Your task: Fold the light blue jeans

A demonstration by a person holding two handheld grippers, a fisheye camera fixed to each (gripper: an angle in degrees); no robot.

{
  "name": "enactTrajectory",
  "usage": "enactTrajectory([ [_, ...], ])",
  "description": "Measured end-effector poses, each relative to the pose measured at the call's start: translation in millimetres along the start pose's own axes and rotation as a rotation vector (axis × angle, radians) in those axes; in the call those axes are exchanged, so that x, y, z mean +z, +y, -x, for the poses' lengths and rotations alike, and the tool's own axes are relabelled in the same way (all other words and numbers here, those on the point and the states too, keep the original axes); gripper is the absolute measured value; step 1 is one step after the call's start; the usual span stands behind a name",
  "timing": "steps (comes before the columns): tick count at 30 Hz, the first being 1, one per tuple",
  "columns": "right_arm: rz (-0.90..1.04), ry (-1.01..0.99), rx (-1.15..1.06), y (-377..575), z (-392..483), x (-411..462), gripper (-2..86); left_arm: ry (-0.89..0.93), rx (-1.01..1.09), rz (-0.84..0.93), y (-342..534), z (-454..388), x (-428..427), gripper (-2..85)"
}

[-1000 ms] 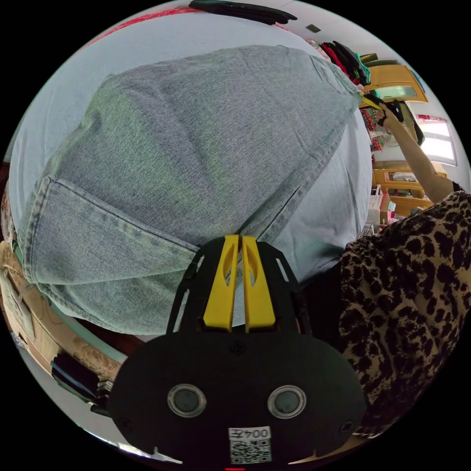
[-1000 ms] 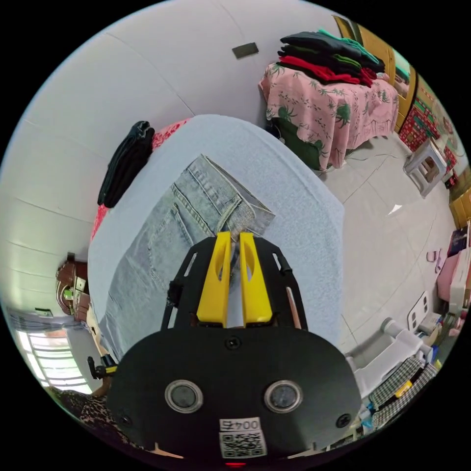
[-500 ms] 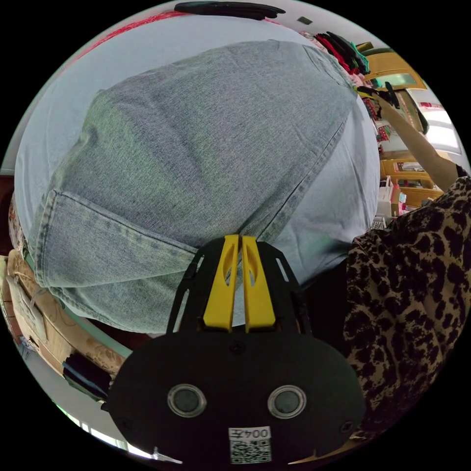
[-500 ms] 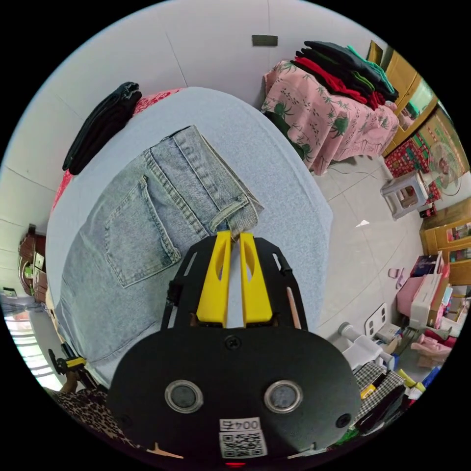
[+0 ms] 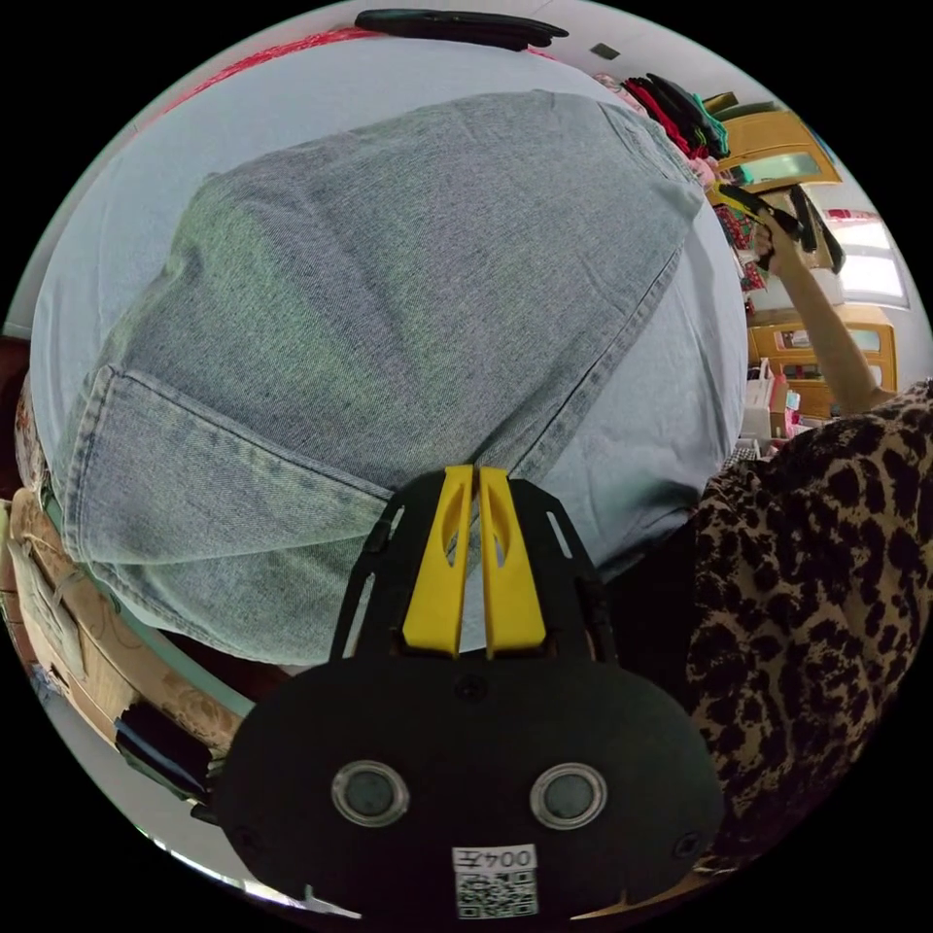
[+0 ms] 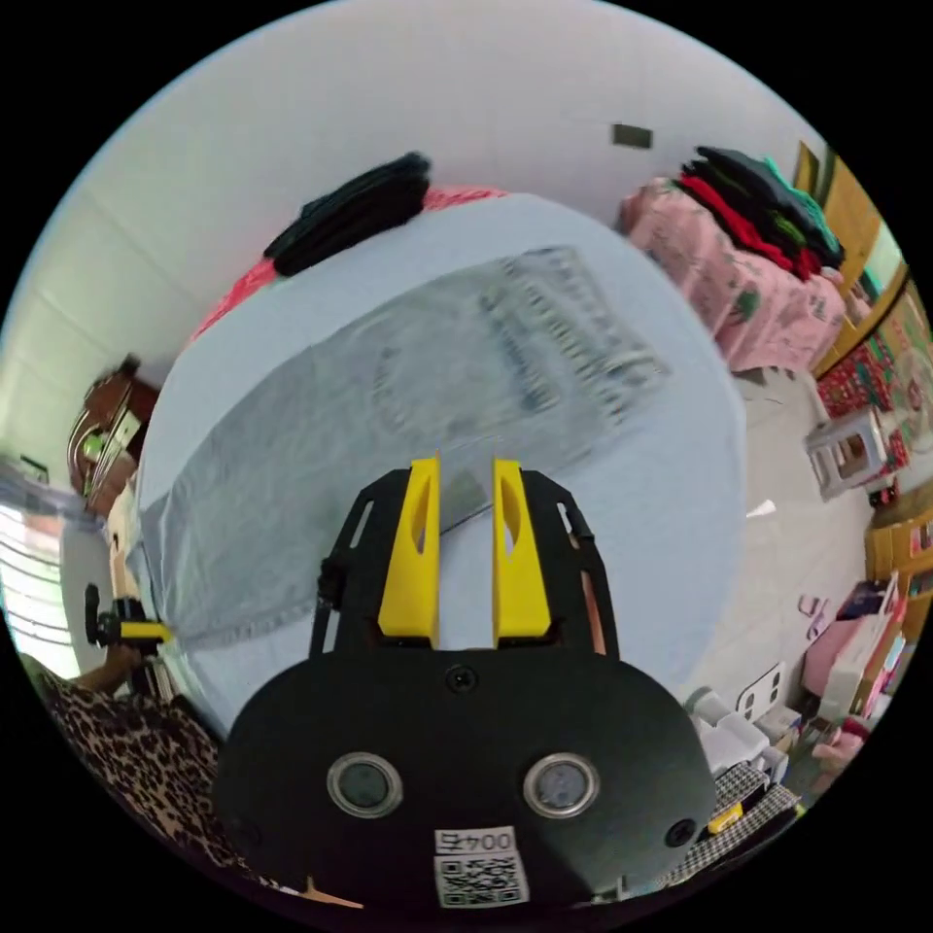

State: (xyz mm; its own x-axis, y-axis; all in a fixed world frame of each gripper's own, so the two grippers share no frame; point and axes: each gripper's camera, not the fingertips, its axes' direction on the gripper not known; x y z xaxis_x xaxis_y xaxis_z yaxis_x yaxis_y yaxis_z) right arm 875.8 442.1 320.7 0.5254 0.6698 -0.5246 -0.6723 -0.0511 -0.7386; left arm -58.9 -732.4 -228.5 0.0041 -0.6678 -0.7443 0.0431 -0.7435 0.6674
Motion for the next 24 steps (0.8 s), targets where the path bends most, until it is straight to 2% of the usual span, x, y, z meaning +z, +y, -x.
enactTrajectory([
  [2, 0.078, -0.011, -0.020, 19.7, 17.3, 39.7, 8.6, -0.011, 0.013, 0.001, 2.2, 1.2, 1.3, 0.7],
  [5, 0.011, 0.004, -0.006, 43.6, 36.8, 60.0, 7.1, -0.012, 0.027, -0.006, 7.3, 5.9, 3.7, 0.8],
  [9, 0.001, -0.285, -0.154, 80.5, 93.6, 83.6, 6.3, -0.015, 0.043, -0.037, 18.2, 13.3, 7.3, 0.9],
  [14, 0.133, -0.468, -0.306, 147.8, 205.9, 149.9, 8.1, -0.001, 0.060, -0.067, 30.9, 24.8, 12.0, 0.9],
  [19, 0.246, -0.379, -0.387, 198.0, 301.3, 219.2, 9.3, 0.017, 0.134, -0.121, 48.2, 39.3, 17.8, 1.5],
  [21, 0.341, -0.207, -0.439, 218.4, 332.7, 257.5, 9.7, 0.064, 0.157, -0.149, 55.0, 49.4, 20.1, 1.9],
  [24, 0.304, -0.115, -0.441, 233.9, 345.7, 282.5, 10.1, 0.139, 0.212, -0.190, 66.4, 62.7, 15.9, 2.9],
])
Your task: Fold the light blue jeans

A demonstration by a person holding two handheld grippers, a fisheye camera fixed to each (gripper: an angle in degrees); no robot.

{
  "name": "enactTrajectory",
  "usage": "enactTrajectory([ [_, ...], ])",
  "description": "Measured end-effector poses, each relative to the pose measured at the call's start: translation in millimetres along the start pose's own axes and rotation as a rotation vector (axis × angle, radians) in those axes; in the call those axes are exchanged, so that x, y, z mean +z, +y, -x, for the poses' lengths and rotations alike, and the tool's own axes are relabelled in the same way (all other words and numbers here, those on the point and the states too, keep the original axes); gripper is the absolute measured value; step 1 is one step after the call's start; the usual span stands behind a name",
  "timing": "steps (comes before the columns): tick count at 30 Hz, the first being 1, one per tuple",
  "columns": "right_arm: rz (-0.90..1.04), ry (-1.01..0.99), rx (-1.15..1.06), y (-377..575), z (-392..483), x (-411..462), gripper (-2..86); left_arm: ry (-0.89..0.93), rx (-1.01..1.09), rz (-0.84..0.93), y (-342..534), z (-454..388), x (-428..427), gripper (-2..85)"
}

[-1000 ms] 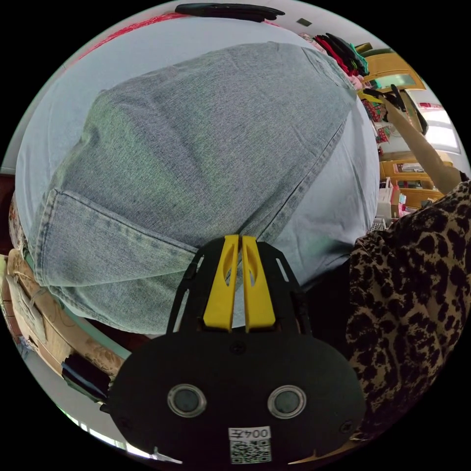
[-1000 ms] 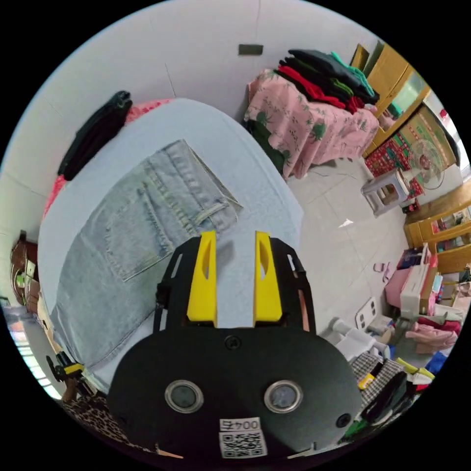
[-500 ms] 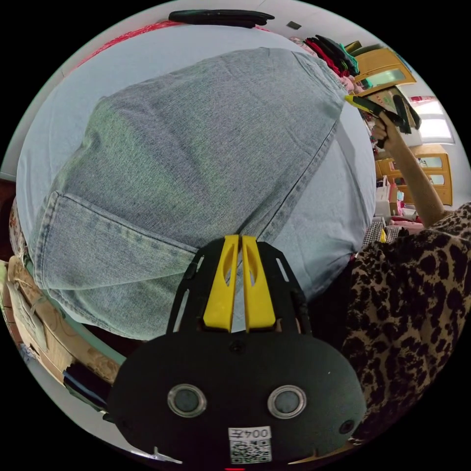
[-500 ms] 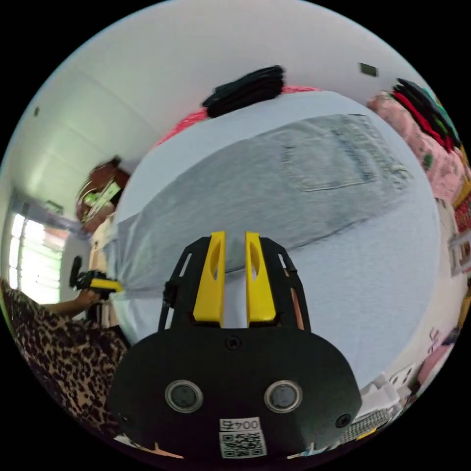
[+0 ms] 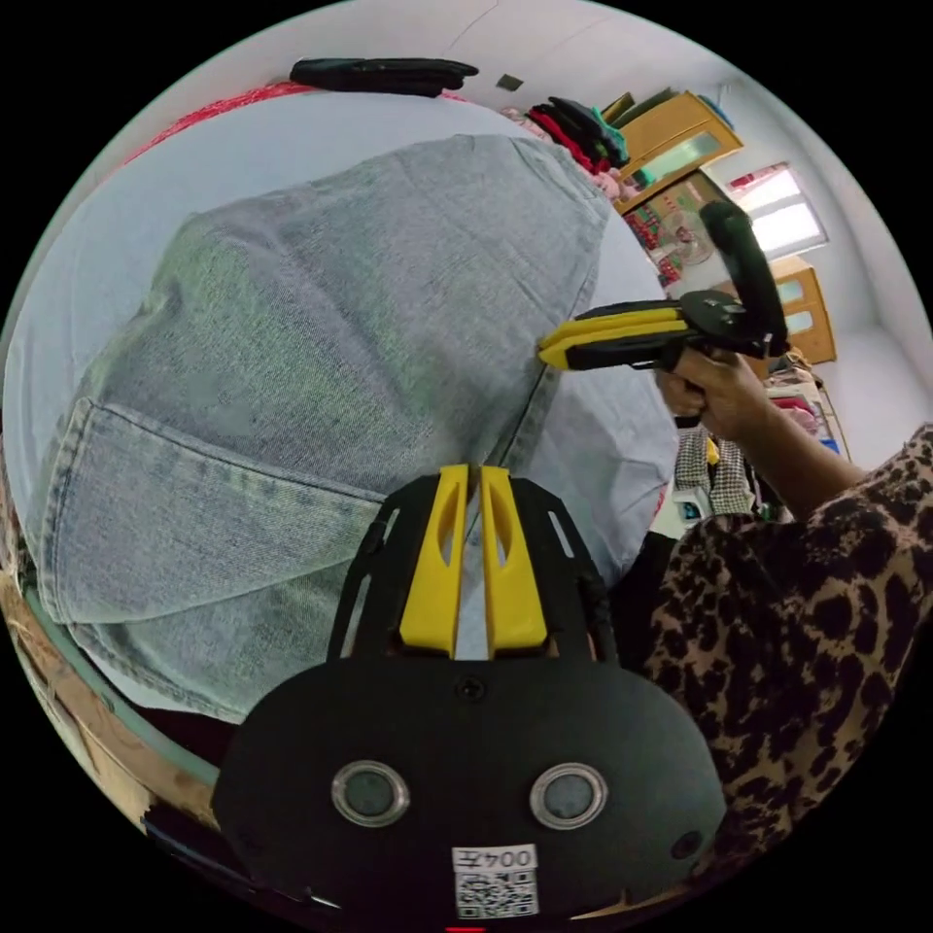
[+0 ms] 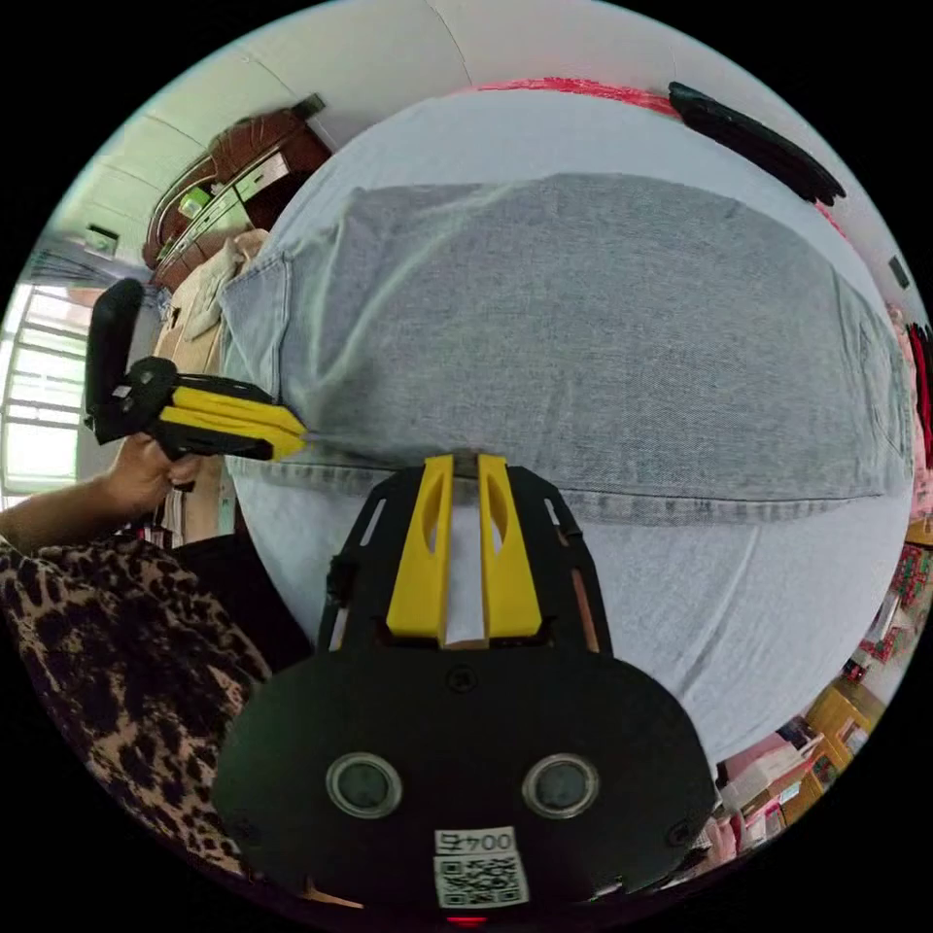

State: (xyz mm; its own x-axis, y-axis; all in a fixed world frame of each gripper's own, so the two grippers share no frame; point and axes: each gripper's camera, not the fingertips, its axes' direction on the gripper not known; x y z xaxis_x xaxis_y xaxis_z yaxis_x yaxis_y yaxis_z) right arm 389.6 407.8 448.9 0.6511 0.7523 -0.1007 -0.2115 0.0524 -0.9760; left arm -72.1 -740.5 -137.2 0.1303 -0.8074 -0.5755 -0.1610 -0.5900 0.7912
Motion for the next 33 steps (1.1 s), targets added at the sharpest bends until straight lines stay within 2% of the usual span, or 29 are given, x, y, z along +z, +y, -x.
enactTrajectory([
  [3, 0.015, -0.044, 0.050, 0.1, -3.5, 28.9, 10.2, -0.028, 0.088, -0.095, 22.7, 1.7, -33.0, 4.3],
  [5, 0.009, -0.081, 0.095, 2.6, -6.3, 46.0, 10.2, -0.122, 0.128, -0.154, 42.1, 10.3, -60.5, 6.1],
  [7, -0.007, -0.106, 0.130, 6.7, -6.8, 62.6, 10.2, -0.305, 0.140, -0.213, 67.2, 36.1, -93.8, 9.6],
  [9, -0.022, -0.127, 0.142, 11.8, -4.1, 83.5, 10.0, -0.376, 0.122, -0.226, 80.1, 67.1, -112.7, 11.6],
  [11, -0.051, -0.232, 0.135, 15.1, -0.5, 94.9, 9.7, -0.329, 0.105, -0.225, 85.2, 101.6, -126.2, 13.0],
  [12, -0.125, -0.312, 0.108, 19.1, 7.7, 98.1, 9.5, -0.275, 0.101, -0.200, 84.5, 122.5, -129.1, 13.6],
  [14, -0.189, -0.337, 0.054, 22.6, 28.6, 106.2, 9.2, -0.201, 0.101, -0.133, 79.9, 148.1, -126.7, 14.3],
  [18, -0.126, -0.326, -0.111, 18.1, 82.4, 155.3, 8.0, -0.107, 0.150, -0.003, 69.2, 175.8, -108.4, 15.1],
  [22, -0.096, -0.323, -0.139, 11.7, 105.9, 196.8, 6.7, -0.039, 0.172, 0.080, 65.4, 188.0, -90.7, 14.2],
  [27, -0.042, -0.244, -0.185, 5.9, 132.6, 245.8, 3.3, 0.035, 0.179, 0.073, 70.0, 196.9, -91.3, 5.1],
  [33, -0.008, -0.129, -0.256, 14.7, 160.2, 276.7, 0.1, 0.022, 0.295, -0.018, 87.6, 174.9, -116.6, 3.0],
])
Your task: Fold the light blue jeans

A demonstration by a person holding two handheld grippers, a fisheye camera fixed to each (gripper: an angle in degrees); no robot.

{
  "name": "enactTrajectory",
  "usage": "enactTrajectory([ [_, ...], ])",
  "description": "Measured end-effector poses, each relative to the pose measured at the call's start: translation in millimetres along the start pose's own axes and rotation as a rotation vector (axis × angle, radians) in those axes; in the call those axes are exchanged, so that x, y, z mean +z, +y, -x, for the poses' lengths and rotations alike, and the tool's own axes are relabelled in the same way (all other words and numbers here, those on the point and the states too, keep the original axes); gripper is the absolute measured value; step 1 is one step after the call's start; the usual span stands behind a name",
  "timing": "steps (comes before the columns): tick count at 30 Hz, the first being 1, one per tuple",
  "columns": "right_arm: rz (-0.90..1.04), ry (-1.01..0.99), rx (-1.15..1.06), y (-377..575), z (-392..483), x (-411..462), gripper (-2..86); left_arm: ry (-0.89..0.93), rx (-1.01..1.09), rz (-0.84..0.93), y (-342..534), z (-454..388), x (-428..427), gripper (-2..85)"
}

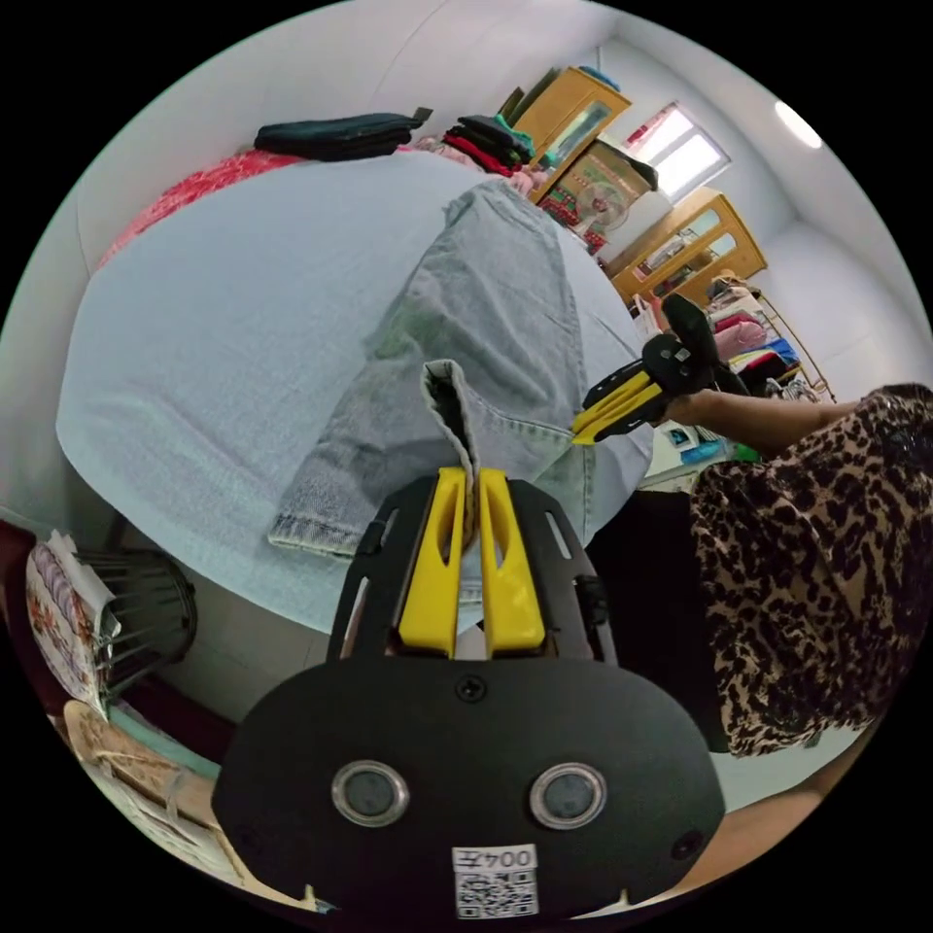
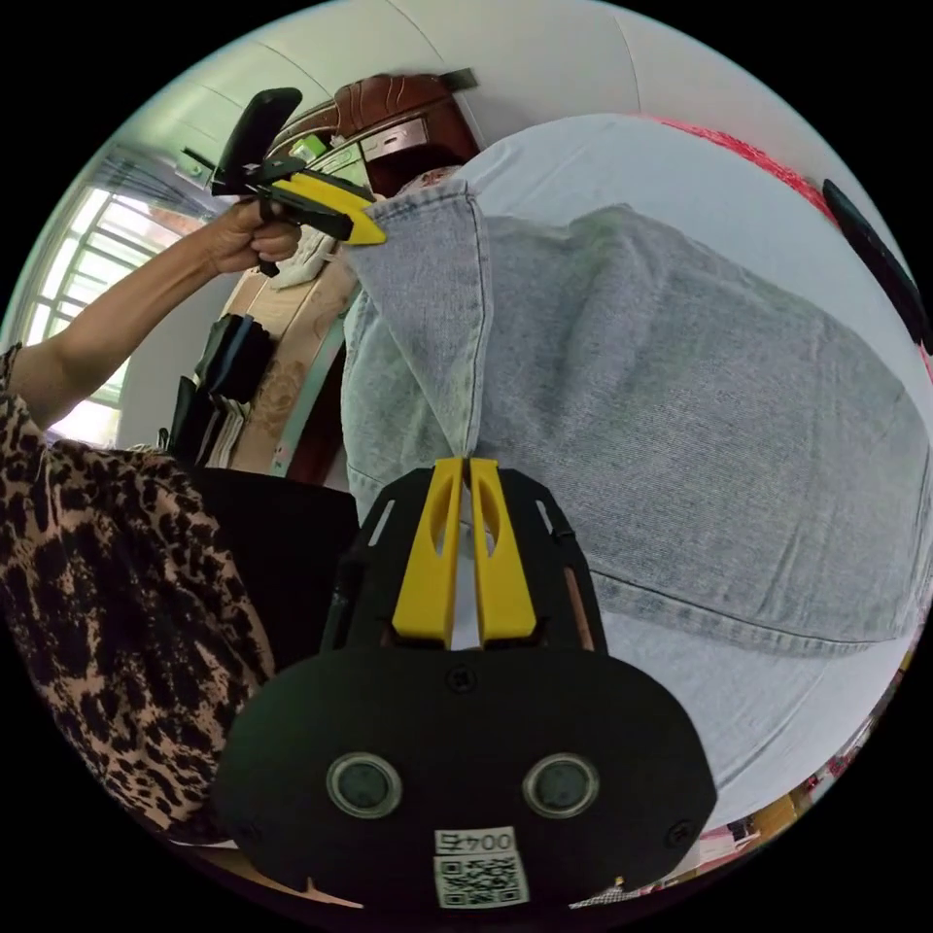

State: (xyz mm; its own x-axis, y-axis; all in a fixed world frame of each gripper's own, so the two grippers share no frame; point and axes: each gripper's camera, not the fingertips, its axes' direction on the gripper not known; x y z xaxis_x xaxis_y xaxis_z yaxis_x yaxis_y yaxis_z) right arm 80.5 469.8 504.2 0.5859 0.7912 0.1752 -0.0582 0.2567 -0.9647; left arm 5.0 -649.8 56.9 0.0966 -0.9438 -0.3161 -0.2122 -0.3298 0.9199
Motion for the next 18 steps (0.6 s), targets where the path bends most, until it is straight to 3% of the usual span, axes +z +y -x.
enactTrajectory([
  [9, -0.041, 0.138, -0.055, 33.2, 34.2, 10.1, -0.1, -0.100, 0.136, -0.047, 52.9, -55.2, -3.1, 2.6],
  [18, -0.013, 0.220, -0.010, 54.4, 38.6, 48.2, 1.2, -0.235, 0.246, 0.068, 71.2, -86.0, 46.7, 2.7],
])
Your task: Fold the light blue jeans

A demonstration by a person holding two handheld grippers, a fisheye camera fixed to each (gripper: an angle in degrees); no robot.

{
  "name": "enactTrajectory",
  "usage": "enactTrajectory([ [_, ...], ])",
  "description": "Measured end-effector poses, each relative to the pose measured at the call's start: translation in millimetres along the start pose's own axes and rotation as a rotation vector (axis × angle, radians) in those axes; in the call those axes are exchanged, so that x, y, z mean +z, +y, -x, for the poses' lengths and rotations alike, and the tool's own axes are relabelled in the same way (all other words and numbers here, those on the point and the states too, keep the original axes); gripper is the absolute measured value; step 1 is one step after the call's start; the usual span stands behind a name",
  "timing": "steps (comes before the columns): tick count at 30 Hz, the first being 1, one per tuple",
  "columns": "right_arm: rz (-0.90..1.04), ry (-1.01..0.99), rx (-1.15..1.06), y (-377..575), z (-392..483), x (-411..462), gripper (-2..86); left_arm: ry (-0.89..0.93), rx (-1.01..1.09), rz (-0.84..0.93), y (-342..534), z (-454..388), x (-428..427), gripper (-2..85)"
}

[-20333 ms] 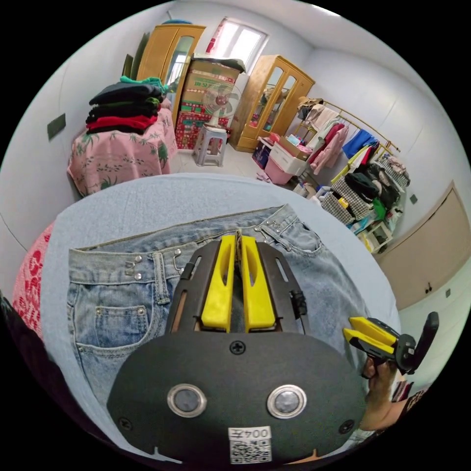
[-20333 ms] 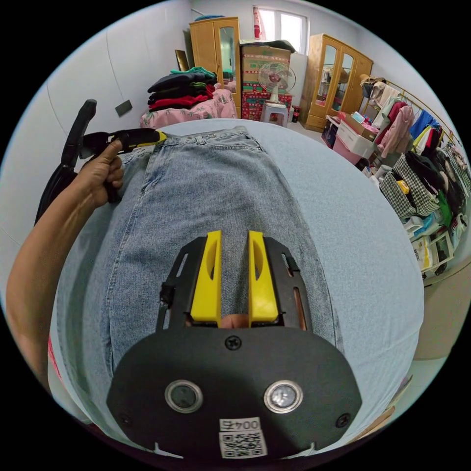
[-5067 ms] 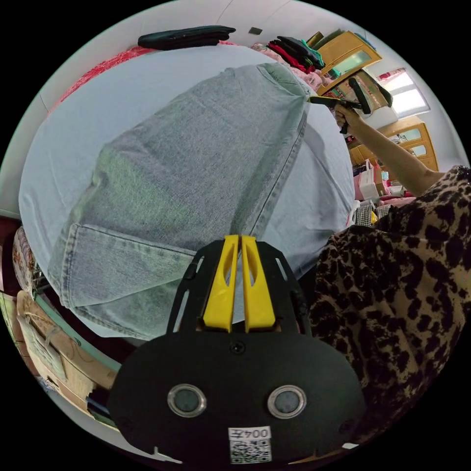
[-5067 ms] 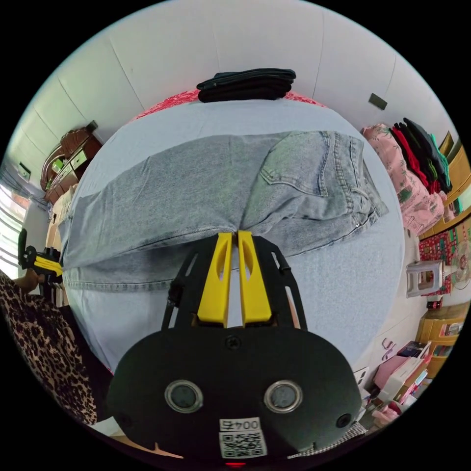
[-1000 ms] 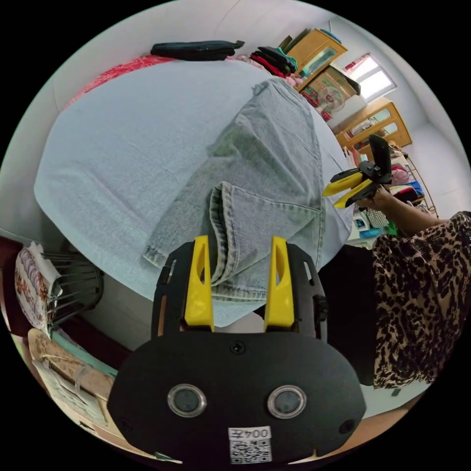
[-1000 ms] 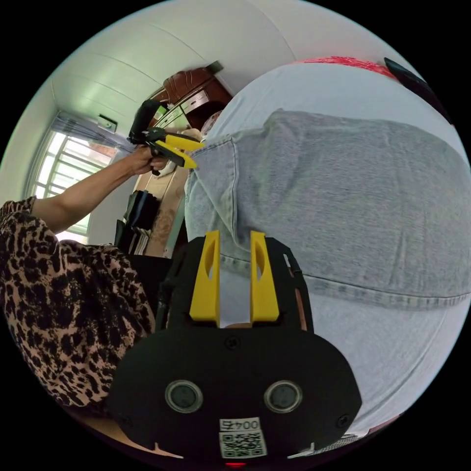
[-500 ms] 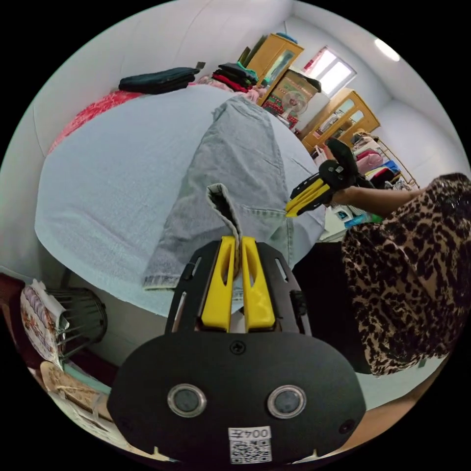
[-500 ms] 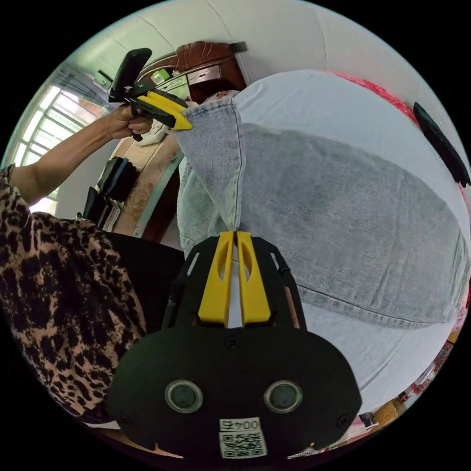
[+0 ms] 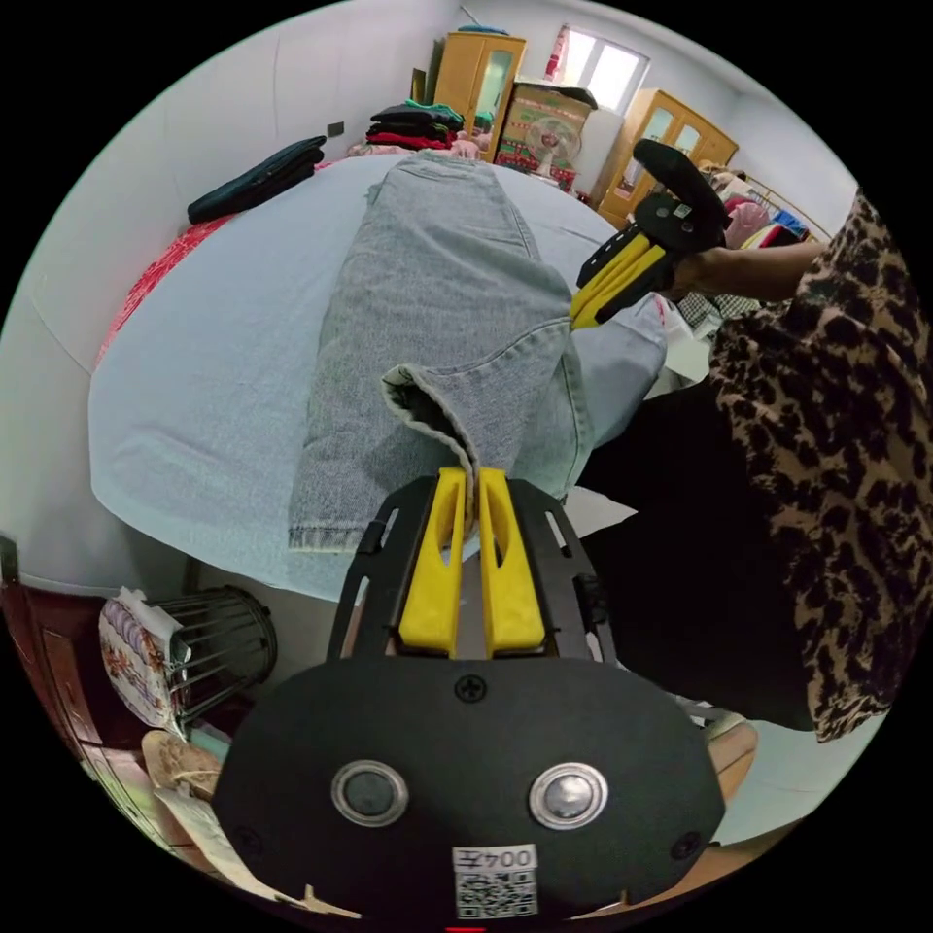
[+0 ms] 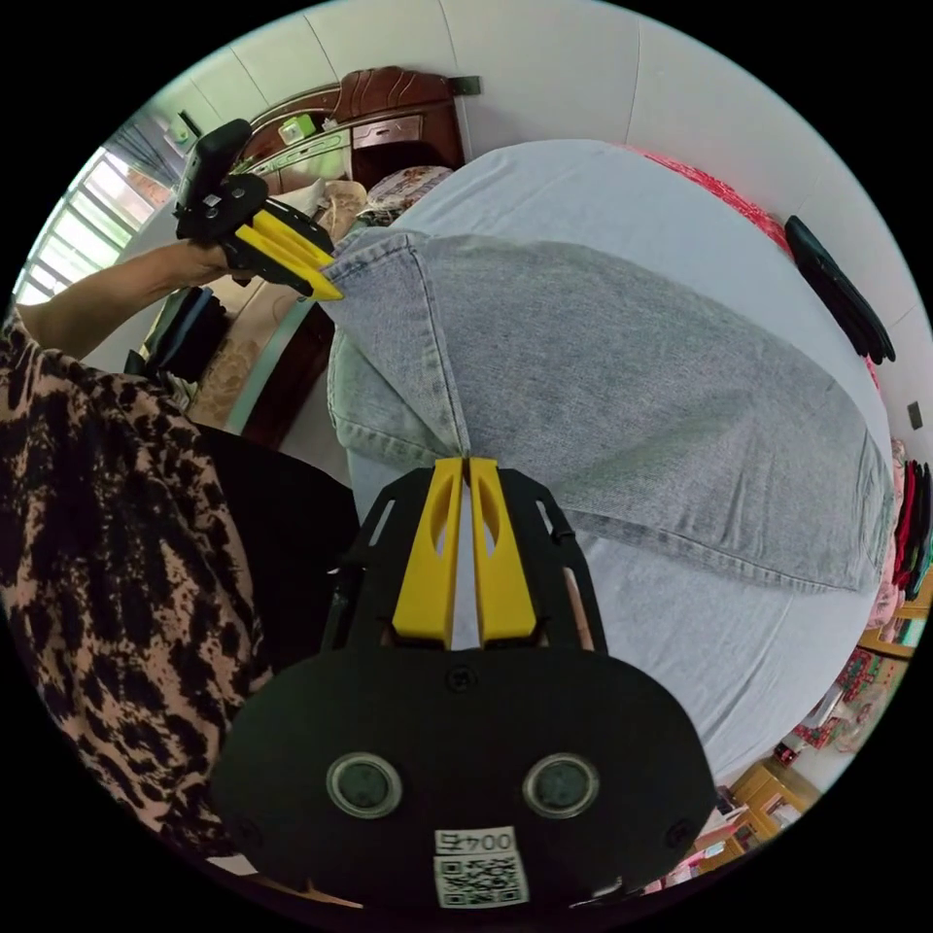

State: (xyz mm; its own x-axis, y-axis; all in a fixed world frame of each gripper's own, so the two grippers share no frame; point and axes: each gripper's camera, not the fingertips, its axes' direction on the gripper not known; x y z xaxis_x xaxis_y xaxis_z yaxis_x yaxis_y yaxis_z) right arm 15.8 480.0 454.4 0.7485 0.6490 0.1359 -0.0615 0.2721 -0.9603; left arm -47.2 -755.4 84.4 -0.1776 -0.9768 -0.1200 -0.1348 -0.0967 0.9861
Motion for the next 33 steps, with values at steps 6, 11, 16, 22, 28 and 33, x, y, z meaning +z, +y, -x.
enactTrajectory([
  [6, -0.004, -0.024, 0.075, 12.4, -4.7, 8.8, 4.3, -0.044, 0.056, 0.045, 3.6, -14.2, 11.3, 3.2],
  [11, 0.007, -0.155, 0.126, 28.5, -15.8, 7.5, 4.1, -0.050, 0.097, 0.117, 10.3, -26.2, 24.2, 3.9],
  [16, -0.009, -0.294, 0.152, 45.3, -26.5, -9.2, 3.1, -0.057, 0.142, 0.197, 24.6, -37.5, 28.2, 5.4],
  [22, -0.149, -0.297, 0.303, 47.4, -60.7, -42.5, 4.8, -0.009, -0.040, 0.126, 45.8, -17.6, 6.9, 3.7],
  [28, -0.096, -0.109, 0.478, 46.3, -98.4, -63.3, 5.9, -0.054, -0.214, -0.051, 26.1, 13.9, 1.0, 5.1],
  [33, 0.055, -0.052, 0.531, 42.2, -124.3, -76.0, 6.0, -0.046, -0.308, 0.016, 13.3, 40.5, 28.7, 4.2],
])
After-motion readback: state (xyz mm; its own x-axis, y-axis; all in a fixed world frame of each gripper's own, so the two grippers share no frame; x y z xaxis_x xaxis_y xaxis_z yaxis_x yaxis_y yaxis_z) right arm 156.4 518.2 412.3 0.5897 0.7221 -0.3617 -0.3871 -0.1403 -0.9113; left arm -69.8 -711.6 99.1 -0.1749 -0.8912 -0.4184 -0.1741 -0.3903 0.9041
